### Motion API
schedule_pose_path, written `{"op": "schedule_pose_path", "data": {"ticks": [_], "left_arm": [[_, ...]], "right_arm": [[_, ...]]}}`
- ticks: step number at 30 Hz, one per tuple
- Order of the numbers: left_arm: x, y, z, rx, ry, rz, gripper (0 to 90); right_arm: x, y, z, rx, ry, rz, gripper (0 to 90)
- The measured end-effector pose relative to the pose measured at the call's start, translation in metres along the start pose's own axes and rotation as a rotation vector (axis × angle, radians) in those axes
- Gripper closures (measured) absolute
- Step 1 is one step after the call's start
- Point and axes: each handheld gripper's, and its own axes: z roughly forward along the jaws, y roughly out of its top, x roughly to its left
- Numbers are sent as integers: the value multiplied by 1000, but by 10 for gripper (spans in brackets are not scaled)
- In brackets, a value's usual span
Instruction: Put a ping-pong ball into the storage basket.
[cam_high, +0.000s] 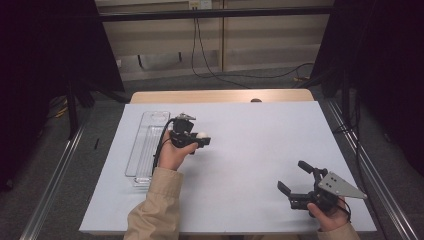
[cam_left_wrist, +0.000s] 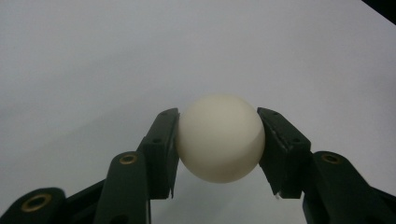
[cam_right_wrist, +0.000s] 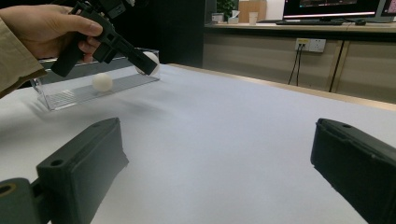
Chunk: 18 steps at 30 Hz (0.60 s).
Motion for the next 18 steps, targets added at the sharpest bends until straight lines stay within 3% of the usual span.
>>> {"op": "schedule_pose_path", "data": {"ticks": [18], "left_arm": [[7,0,-8,-1,13,-15,512]], "right_arm": [[0,0,0,0,1,0,22]]}}
